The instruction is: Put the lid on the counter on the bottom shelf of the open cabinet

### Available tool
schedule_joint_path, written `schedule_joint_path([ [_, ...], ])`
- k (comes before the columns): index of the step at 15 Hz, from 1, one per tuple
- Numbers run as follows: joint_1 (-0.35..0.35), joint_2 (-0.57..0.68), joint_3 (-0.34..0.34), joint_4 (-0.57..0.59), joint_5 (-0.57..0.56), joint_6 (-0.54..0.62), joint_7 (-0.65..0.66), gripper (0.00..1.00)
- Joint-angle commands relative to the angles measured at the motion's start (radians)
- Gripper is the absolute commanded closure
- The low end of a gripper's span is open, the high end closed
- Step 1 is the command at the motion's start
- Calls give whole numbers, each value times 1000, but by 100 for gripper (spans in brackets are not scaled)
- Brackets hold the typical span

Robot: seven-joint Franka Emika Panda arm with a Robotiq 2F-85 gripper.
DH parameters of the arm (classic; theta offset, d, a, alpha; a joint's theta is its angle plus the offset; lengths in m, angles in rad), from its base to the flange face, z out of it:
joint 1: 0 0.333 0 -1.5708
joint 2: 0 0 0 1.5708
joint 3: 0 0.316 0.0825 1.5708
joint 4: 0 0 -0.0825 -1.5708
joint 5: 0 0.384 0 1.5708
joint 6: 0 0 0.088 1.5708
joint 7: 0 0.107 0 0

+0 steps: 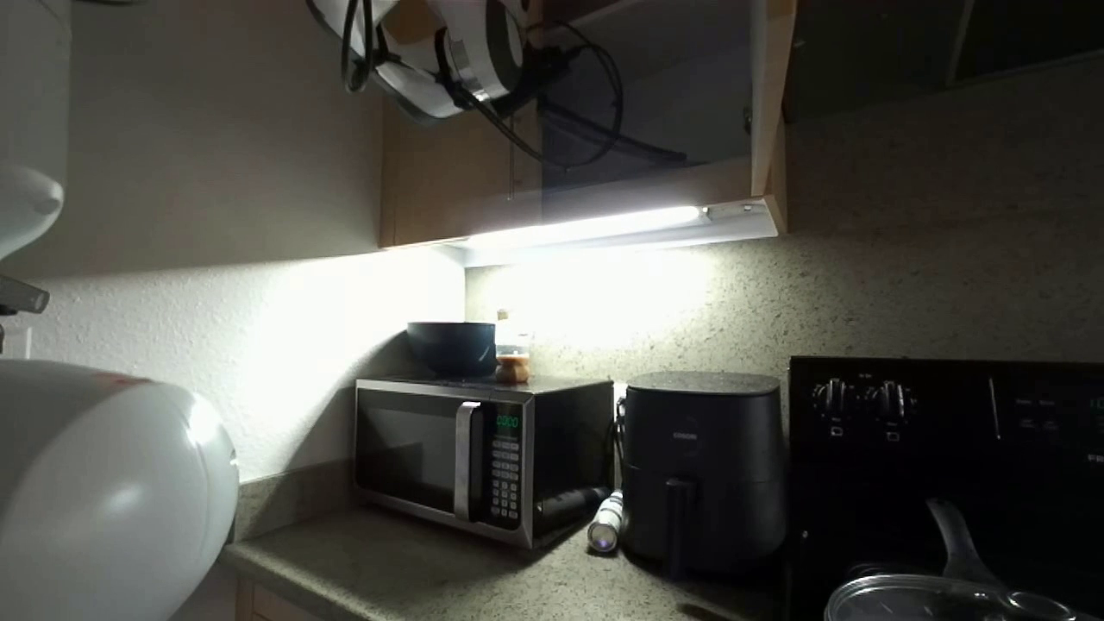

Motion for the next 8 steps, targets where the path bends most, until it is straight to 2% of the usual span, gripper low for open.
schedule_joint_path([
  [1, 37, 24, -19, 19, 115, 53, -163, 99],
  [6, 23, -12, -26, -3, 125, -98, -144, 99],
  [7, 11, -8, -30, 4, 103, -131, -112, 80],
  [8, 13, -12, -34, 3, 109, -155, -120, 69],
])
